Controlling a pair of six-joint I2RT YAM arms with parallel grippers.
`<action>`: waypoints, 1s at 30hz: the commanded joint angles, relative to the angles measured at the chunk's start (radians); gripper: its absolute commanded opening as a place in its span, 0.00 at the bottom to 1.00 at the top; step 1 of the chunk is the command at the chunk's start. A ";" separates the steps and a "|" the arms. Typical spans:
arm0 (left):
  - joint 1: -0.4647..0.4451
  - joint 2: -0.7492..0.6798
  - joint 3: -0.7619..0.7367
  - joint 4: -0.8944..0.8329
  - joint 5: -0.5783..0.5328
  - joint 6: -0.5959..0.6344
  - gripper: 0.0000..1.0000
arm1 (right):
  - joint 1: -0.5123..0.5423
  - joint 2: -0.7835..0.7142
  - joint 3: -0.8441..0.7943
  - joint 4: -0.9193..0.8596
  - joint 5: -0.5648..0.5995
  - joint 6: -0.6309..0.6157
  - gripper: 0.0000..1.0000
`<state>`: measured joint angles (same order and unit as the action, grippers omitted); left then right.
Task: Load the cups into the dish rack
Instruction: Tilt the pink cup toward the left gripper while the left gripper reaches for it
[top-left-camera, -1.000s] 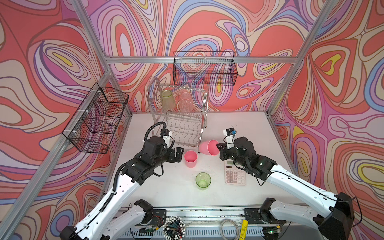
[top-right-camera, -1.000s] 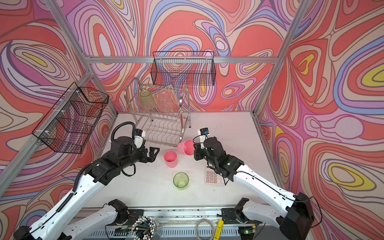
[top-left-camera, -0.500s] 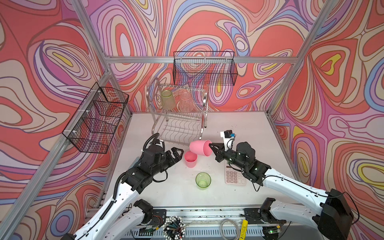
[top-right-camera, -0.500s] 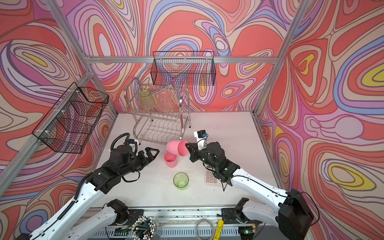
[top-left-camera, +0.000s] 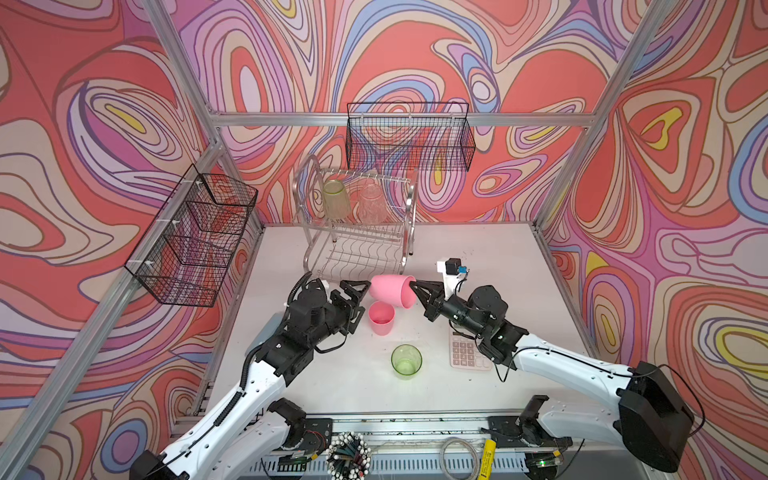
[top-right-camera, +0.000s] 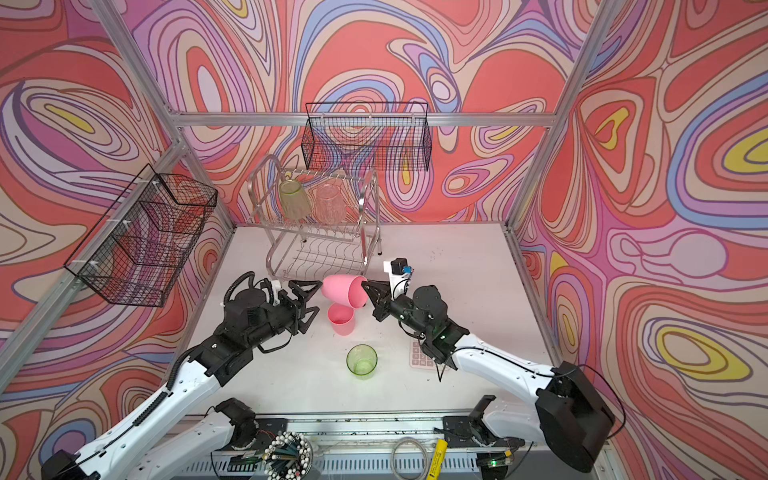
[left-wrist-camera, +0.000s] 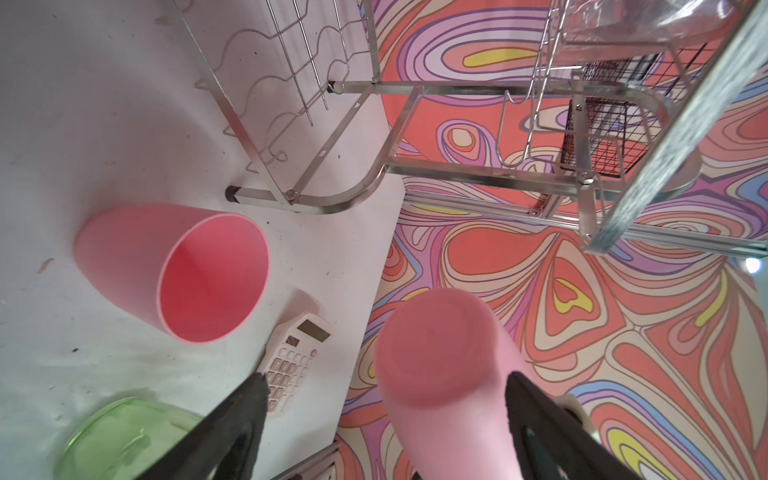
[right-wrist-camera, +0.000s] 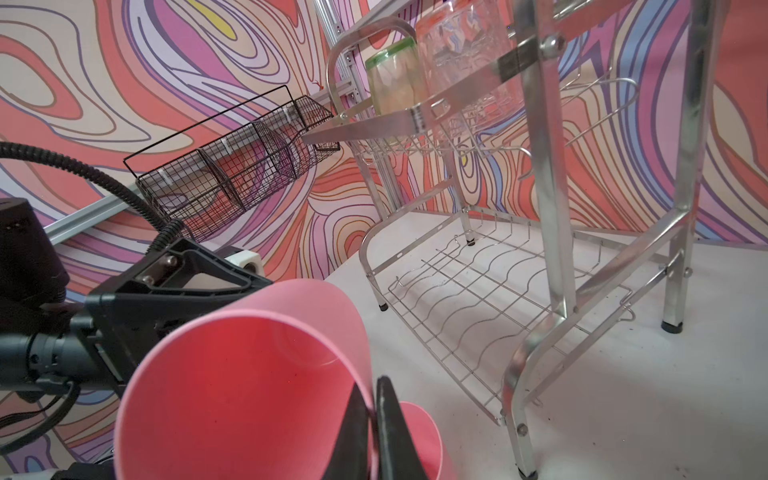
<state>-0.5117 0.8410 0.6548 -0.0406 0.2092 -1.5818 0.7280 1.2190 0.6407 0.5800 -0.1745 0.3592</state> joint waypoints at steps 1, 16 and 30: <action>-0.006 0.001 -0.006 0.102 0.001 -0.095 0.92 | 0.002 0.014 -0.018 0.088 -0.016 -0.010 0.00; -0.032 0.187 0.043 0.321 0.085 -0.192 0.92 | 0.003 0.082 -0.004 0.133 -0.033 -0.012 0.00; -0.057 0.241 0.040 0.397 0.073 -0.231 0.87 | 0.004 0.141 0.015 0.152 -0.019 -0.032 0.00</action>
<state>-0.5579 1.0798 0.6632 0.2974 0.2798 -1.7874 0.7280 1.3396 0.6376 0.7189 -0.1951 0.3431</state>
